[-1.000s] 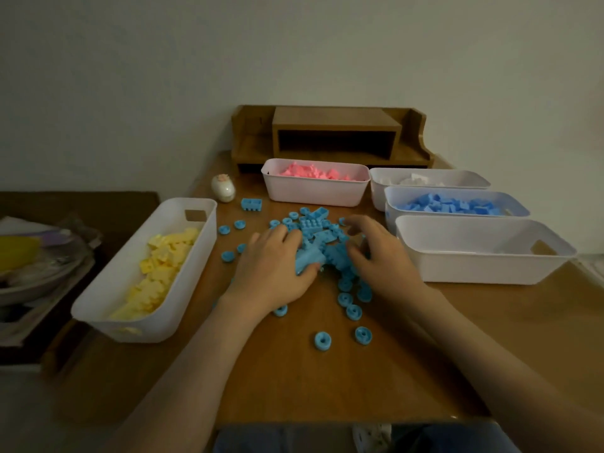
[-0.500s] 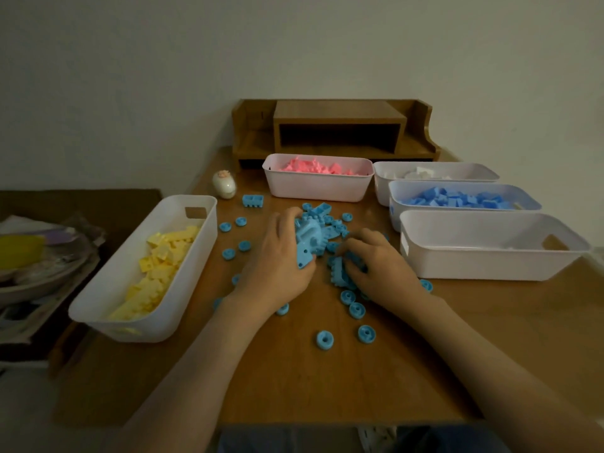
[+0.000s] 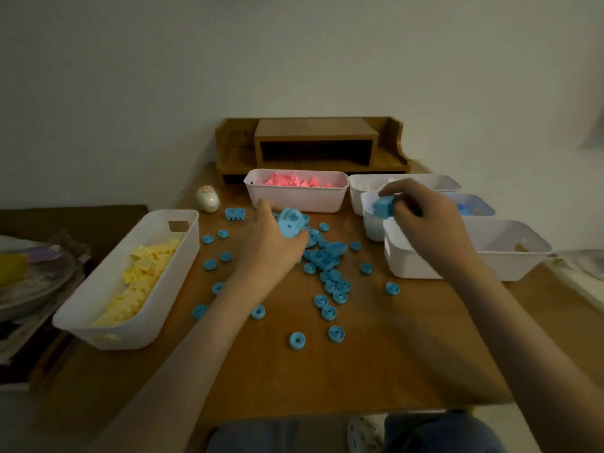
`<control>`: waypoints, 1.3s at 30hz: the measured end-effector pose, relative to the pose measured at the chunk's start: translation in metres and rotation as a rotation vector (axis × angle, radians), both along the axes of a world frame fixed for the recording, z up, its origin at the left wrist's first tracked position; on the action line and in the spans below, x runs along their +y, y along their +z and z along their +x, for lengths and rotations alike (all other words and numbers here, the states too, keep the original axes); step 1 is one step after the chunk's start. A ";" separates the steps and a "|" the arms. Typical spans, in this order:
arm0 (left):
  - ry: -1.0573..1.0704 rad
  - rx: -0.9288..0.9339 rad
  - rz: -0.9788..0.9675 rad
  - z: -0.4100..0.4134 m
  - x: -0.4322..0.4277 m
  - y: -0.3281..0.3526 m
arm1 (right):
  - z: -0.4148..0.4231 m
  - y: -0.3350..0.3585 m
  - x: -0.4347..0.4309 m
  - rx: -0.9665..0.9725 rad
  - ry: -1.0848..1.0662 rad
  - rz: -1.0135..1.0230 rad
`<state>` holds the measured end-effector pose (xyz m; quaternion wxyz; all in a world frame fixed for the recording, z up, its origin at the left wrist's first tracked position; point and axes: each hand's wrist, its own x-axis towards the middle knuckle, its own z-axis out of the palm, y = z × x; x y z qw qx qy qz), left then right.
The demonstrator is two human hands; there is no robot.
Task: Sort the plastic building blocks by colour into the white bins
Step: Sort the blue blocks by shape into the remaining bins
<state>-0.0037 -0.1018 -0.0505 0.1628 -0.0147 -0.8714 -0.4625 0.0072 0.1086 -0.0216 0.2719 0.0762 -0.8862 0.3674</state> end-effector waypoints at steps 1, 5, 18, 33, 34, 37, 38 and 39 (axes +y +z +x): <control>-0.036 -0.009 0.035 -0.001 0.010 0.008 | -0.004 0.002 0.013 -0.011 -0.062 0.004; -0.210 -0.058 0.177 -0.008 0.052 0.030 | -0.022 -0.005 0.061 -0.205 -0.268 0.097; -0.377 -0.098 -0.675 -0.019 0.143 0.009 | -0.027 -0.018 0.085 -0.448 -0.202 0.041; 0.067 -0.136 -0.473 0.003 -0.045 0.010 | -0.019 -0.045 -0.051 -0.320 0.140 0.373; 0.047 -0.216 -0.534 0.007 -0.049 0.015 | -0.025 -0.048 -0.052 -0.365 0.130 0.398; -0.037 -0.334 -0.782 0.019 -0.044 0.011 | -0.040 -0.055 -0.056 -0.470 0.085 0.477; -0.026 -0.324 -0.834 0.017 -0.045 0.005 | -0.044 -0.056 -0.058 -0.504 0.074 0.466; 0.008 -0.315 -0.874 0.014 -0.045 -0.001 | -0.046 -0.056 -0.059 -0.544 0.077 0.446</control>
